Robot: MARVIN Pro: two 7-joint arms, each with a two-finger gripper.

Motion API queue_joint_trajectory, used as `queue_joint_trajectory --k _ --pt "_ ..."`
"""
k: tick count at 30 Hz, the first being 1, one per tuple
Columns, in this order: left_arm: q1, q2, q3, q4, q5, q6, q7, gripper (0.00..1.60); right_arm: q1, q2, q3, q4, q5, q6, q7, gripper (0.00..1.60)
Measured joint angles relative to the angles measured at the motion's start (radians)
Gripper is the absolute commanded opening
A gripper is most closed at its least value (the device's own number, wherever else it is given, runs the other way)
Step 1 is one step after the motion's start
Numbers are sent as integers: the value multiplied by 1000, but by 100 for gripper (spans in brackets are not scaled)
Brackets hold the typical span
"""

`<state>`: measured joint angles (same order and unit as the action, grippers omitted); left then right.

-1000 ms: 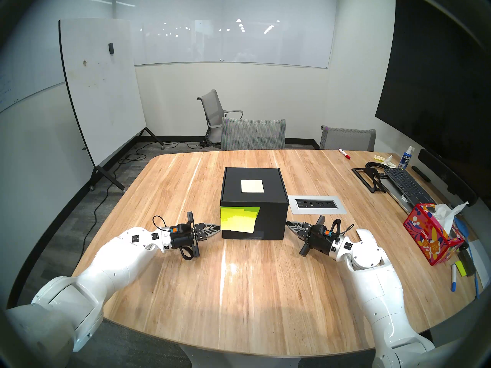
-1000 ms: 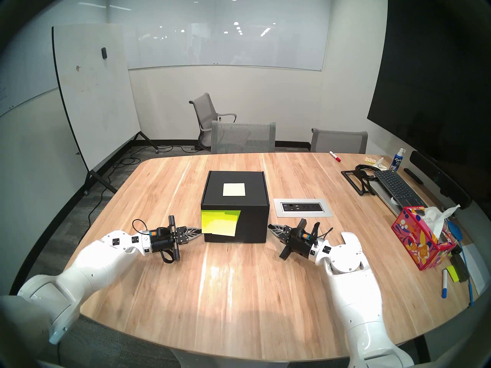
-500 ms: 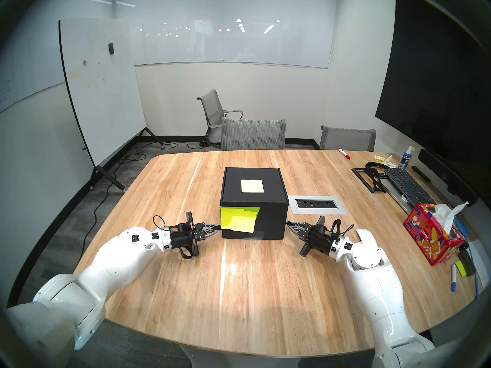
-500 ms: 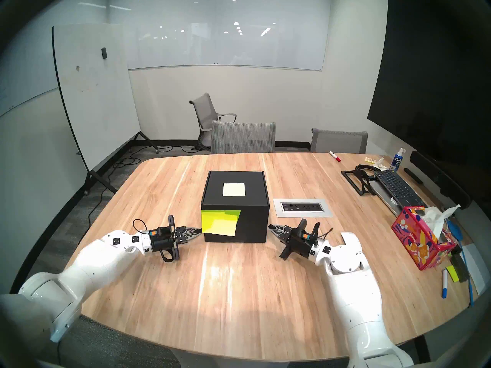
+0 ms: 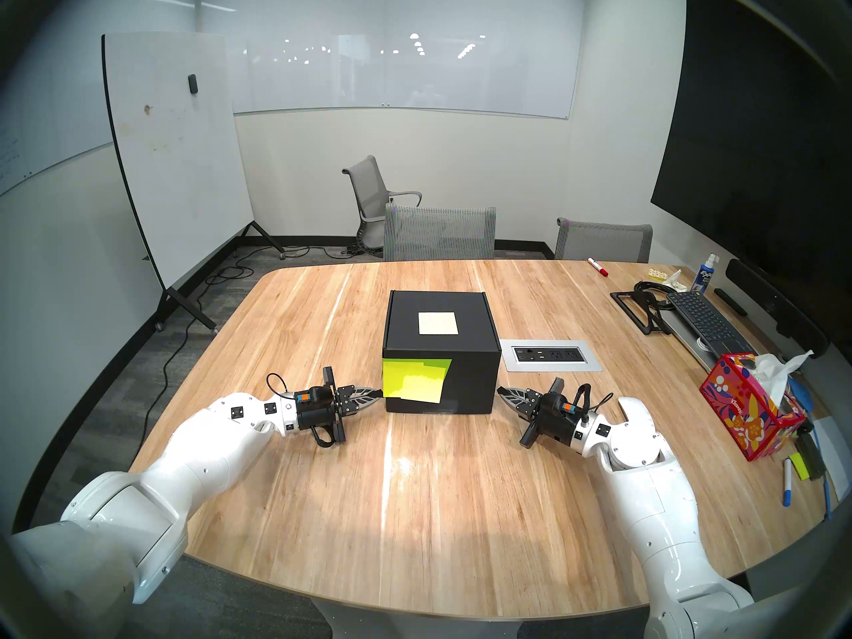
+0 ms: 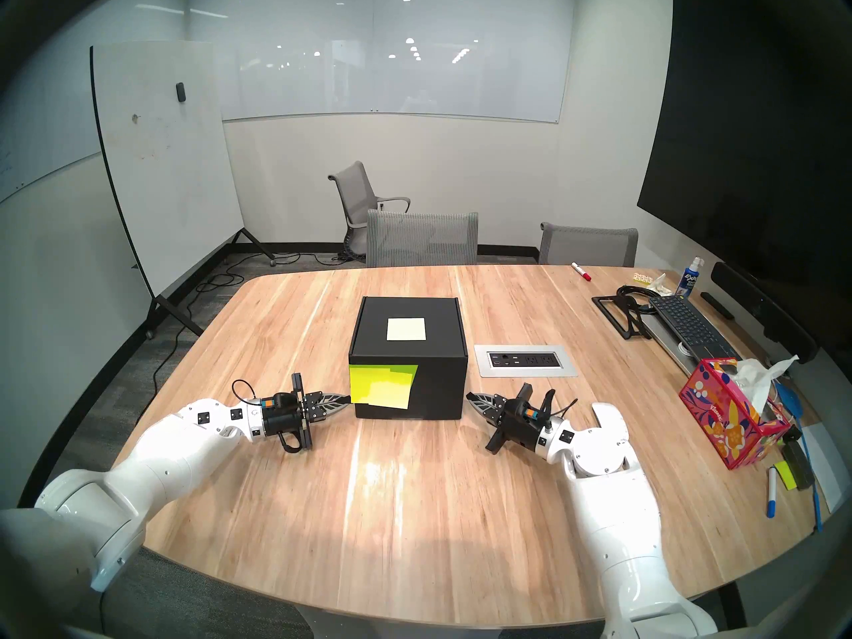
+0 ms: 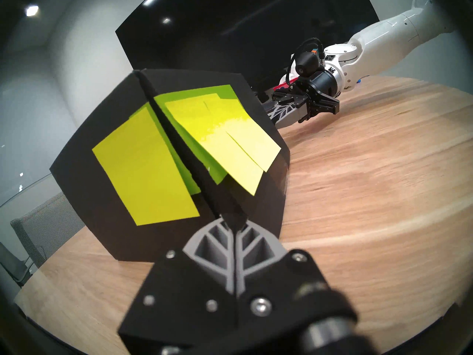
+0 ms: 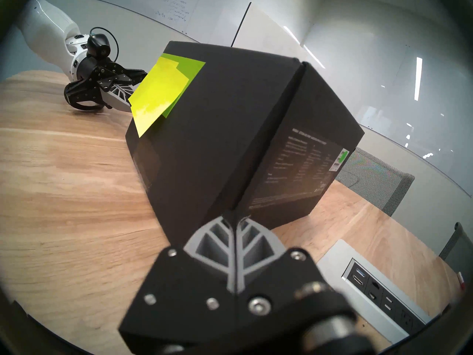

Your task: Open the box and place the mouse inside

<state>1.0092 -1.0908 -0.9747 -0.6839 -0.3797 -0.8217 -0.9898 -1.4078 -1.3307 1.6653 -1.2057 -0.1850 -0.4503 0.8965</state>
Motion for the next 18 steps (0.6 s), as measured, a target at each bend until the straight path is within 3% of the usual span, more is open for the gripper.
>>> queue_joint_trajectory --k 18 --pt "-17 -19 -2 19 50 9 41 0 2 -4 5 3 0 -4 1 0"
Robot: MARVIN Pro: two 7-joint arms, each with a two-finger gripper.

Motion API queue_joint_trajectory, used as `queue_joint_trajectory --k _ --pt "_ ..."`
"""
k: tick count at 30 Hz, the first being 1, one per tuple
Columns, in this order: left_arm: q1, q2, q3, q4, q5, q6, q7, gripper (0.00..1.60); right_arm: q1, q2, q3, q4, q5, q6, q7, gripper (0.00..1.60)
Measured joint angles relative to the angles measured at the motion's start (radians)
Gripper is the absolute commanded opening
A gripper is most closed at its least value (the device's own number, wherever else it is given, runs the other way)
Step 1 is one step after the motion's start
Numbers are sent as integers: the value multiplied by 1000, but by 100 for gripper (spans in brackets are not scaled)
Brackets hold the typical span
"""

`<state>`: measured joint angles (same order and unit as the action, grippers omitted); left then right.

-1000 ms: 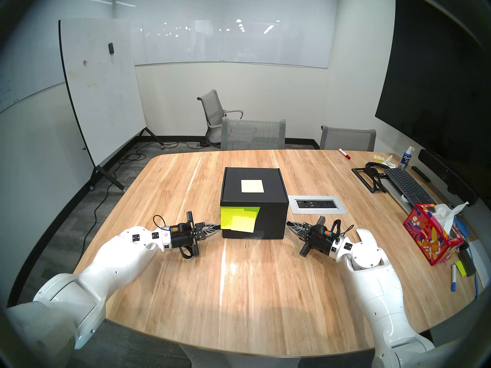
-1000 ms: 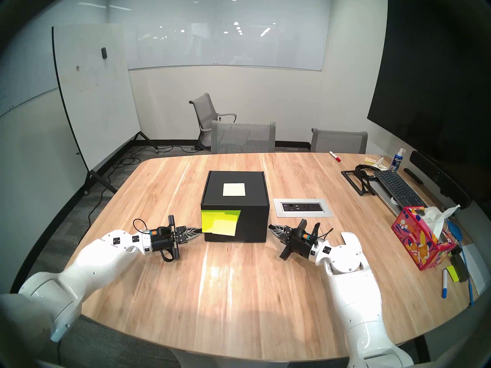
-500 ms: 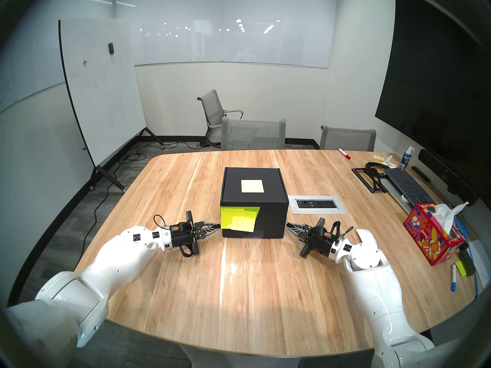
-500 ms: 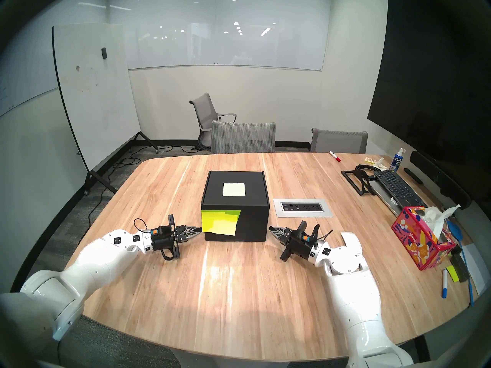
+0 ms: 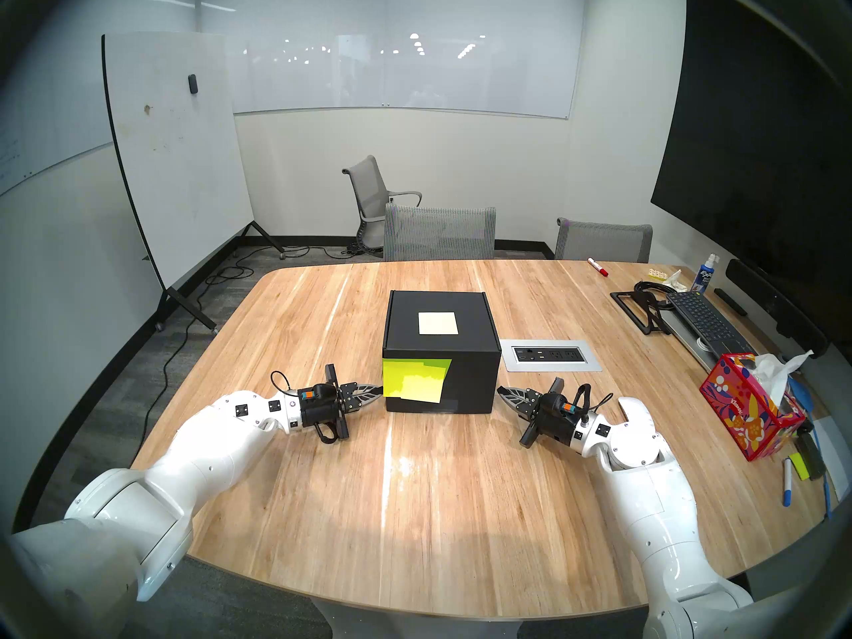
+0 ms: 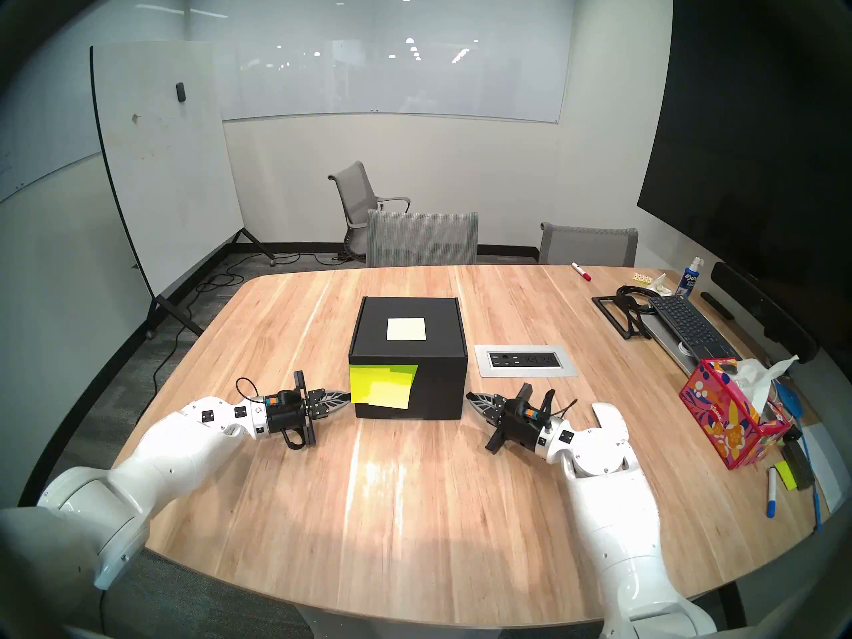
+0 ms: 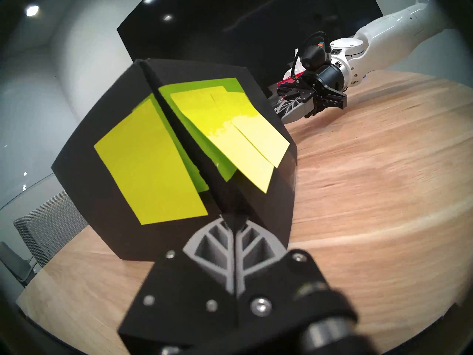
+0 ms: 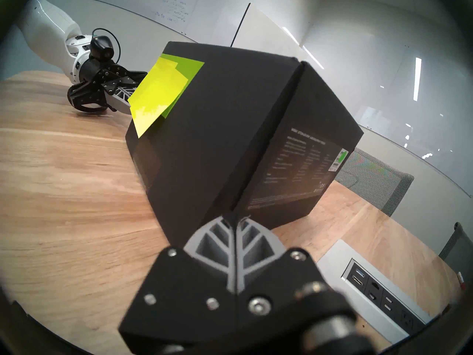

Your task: Open the box and place the mouse inside

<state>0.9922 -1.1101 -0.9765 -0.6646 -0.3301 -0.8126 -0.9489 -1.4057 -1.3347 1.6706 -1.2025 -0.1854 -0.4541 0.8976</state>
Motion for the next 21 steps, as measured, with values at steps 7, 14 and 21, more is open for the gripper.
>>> queue_joint_trajectory --k 7,14,21 --pt "-5 -7 -5 7 22 16 23 0 0 -1 3 0 0 0 4 0" --pt "-7 -13 -11 13 33 21 38 0 0 -2 3 -1 0 0 11 0" --pt "-9 -17 -17 21 34 19 44 0 0 -5 4 -3 -4 1 16 0"
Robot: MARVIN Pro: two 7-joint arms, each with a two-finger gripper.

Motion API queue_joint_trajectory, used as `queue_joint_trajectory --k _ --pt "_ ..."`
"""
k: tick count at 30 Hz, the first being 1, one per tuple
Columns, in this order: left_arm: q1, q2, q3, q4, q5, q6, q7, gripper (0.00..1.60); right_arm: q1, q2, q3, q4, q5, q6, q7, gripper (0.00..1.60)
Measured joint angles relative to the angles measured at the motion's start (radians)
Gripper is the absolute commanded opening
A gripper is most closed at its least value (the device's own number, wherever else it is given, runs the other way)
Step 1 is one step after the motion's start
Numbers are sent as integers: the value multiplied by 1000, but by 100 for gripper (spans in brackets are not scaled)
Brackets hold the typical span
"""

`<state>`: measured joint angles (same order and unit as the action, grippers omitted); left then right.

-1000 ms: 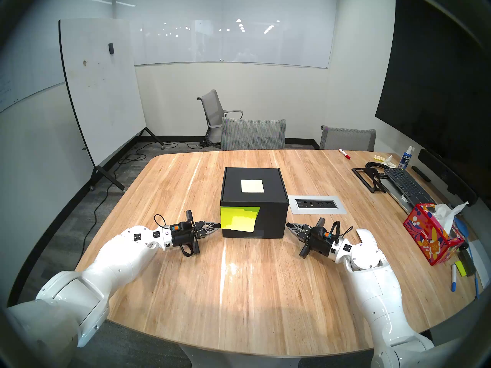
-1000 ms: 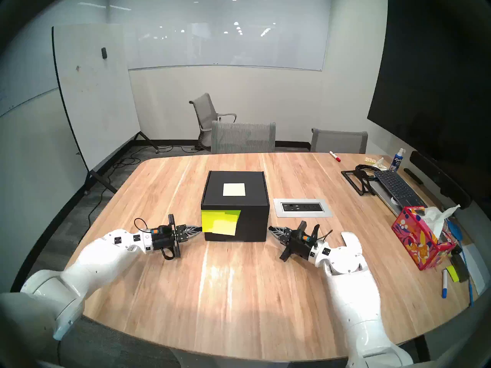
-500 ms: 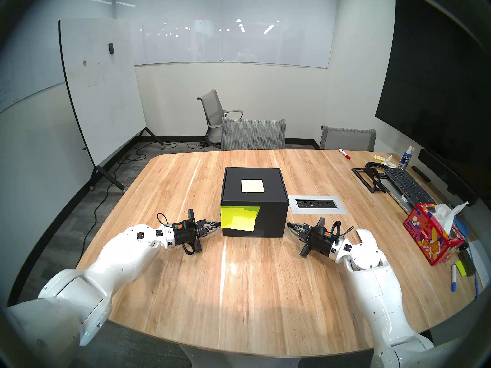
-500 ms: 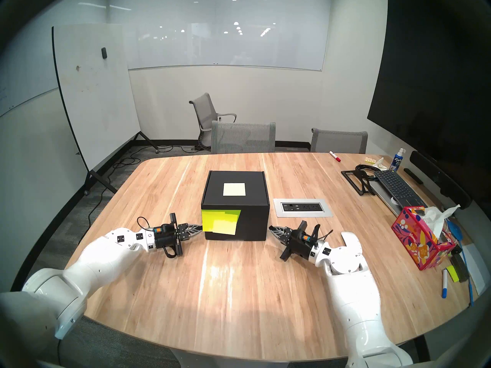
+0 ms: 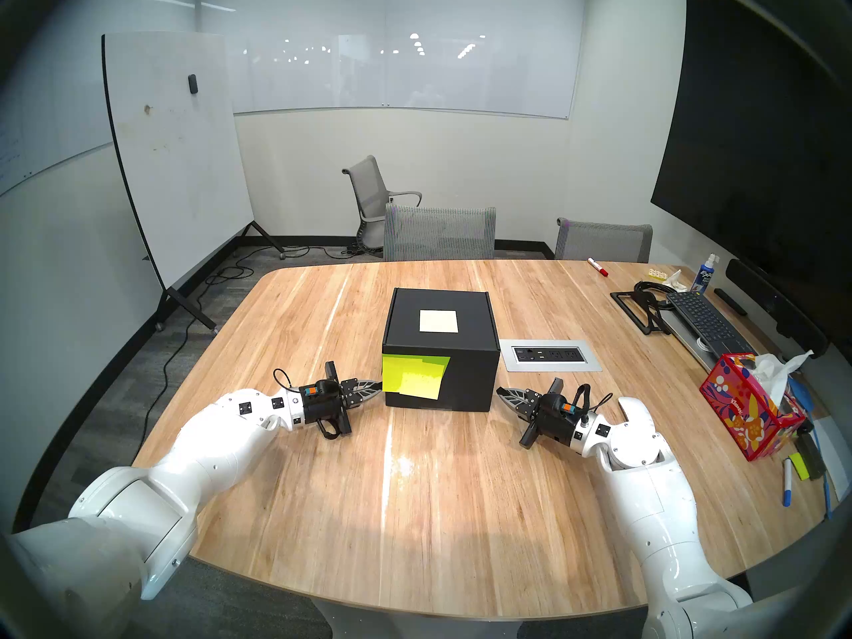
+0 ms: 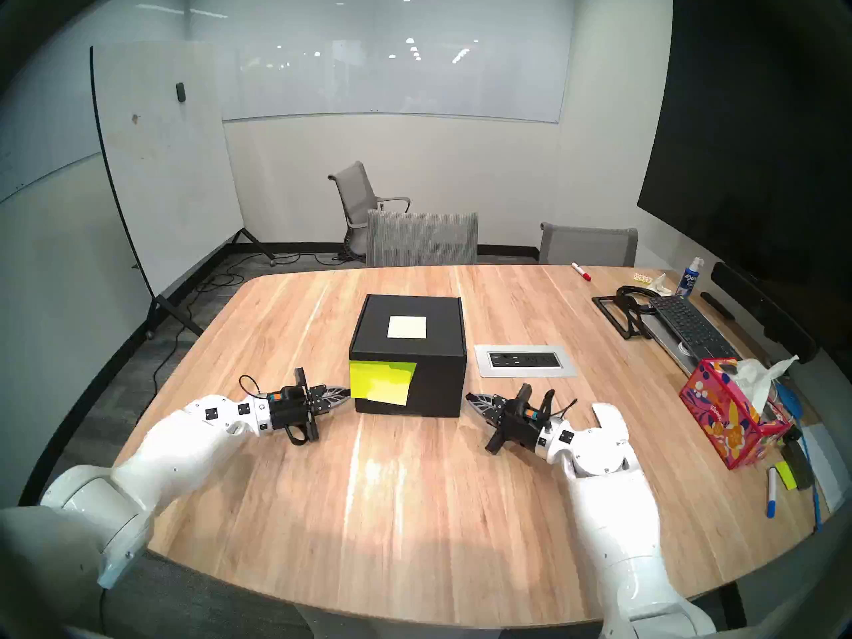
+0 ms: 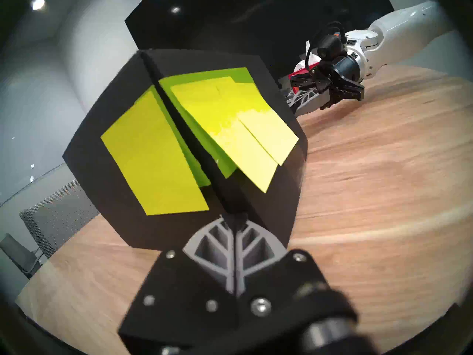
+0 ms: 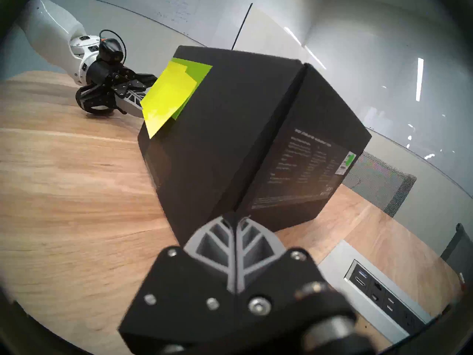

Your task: Open the box and place the mouse inside

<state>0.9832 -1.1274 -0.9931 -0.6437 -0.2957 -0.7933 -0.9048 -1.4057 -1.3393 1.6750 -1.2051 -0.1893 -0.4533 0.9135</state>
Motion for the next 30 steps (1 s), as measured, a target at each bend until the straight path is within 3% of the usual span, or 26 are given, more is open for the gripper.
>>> queue_joint_trajectory --k 30 --pt "-37 -29 -8 83 11 -21 33 0 0 -10 12 -10 -9 20 16 0"
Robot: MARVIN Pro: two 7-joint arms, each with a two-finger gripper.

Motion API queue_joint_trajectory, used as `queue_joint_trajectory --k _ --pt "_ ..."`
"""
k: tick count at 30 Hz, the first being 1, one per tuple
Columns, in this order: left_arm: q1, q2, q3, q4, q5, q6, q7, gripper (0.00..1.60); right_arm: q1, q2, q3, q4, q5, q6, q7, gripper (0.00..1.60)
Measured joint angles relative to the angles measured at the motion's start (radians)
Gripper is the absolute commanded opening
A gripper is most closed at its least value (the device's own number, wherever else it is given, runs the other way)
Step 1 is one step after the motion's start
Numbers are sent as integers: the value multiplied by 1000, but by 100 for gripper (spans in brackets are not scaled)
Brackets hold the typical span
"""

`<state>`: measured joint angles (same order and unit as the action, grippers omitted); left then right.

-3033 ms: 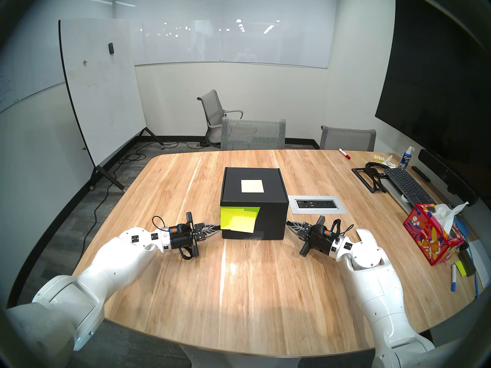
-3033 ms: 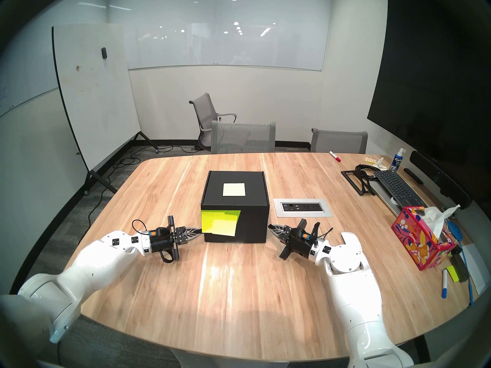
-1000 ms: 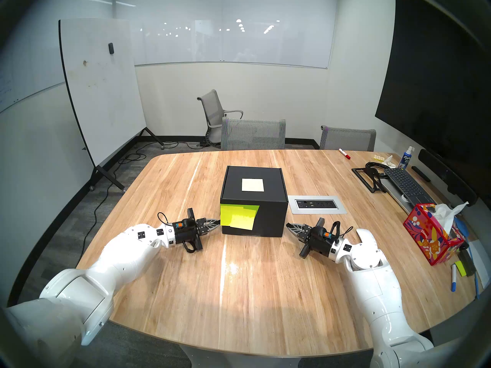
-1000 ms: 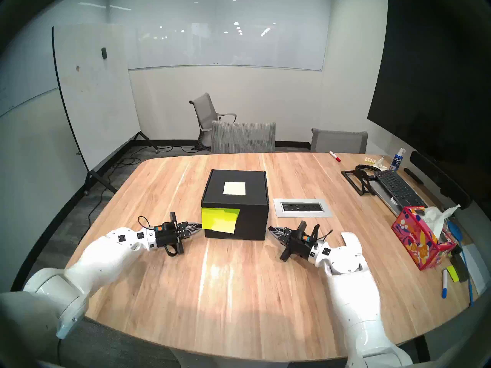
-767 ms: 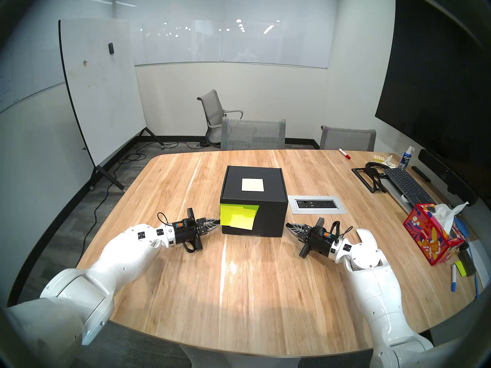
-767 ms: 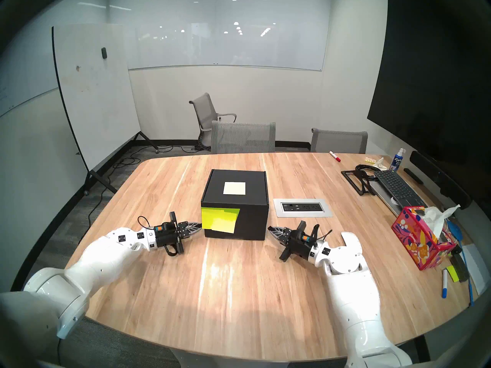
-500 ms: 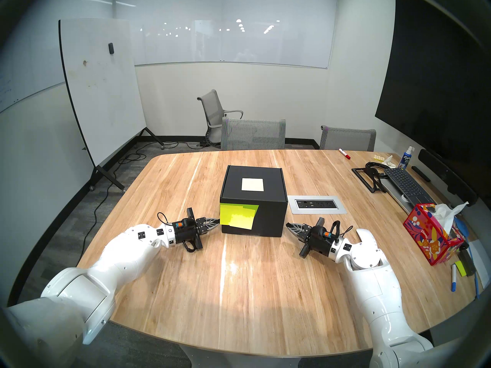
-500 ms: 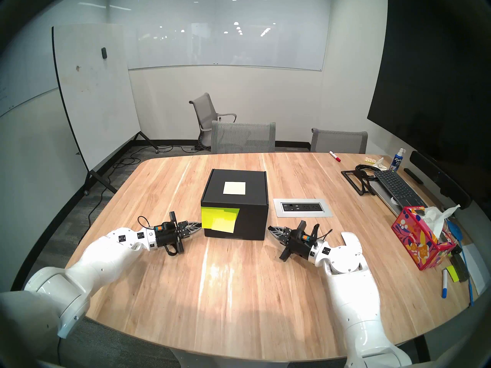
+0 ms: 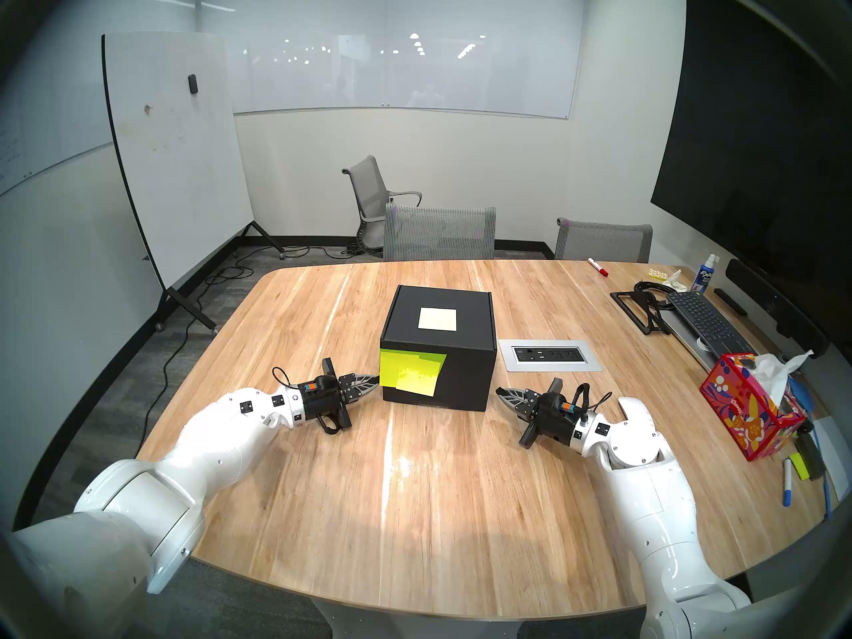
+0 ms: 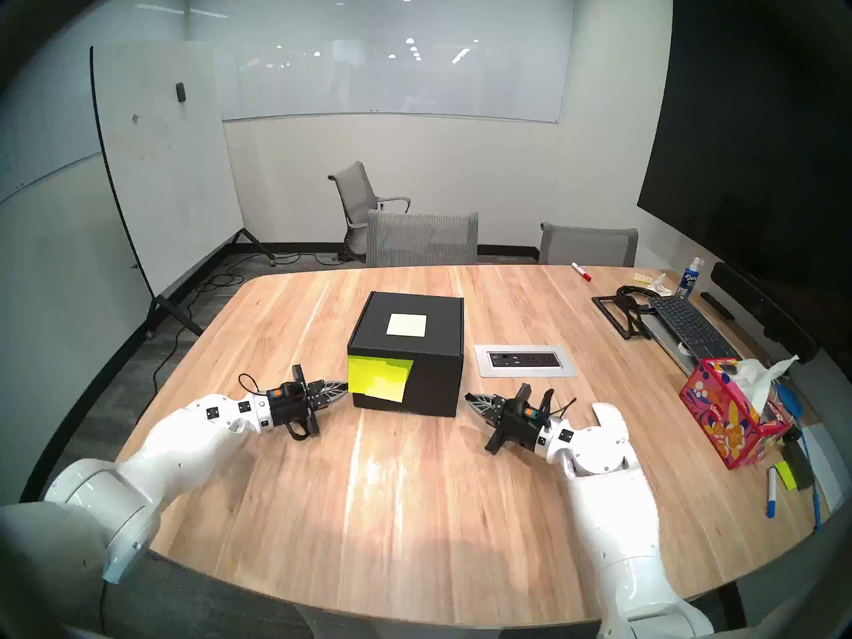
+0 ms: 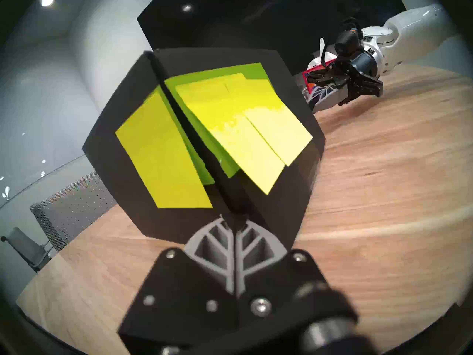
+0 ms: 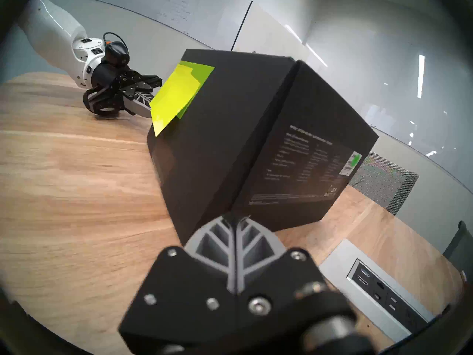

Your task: Open the box and place the mouse inside

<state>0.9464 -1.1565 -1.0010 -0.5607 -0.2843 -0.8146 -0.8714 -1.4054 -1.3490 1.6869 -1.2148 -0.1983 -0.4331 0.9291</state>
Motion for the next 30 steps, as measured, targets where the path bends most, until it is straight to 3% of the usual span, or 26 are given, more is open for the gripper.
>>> queue_joint_trajectory --k 18,30 --pt "-37 -28 -11 67 31 9 36 0 -1 -5 10 -14 -4 6 5 0" --pt "-52 -37 -11 94 26 -12 -4 0 -2 -8 19 -18 -5 9 9 0"
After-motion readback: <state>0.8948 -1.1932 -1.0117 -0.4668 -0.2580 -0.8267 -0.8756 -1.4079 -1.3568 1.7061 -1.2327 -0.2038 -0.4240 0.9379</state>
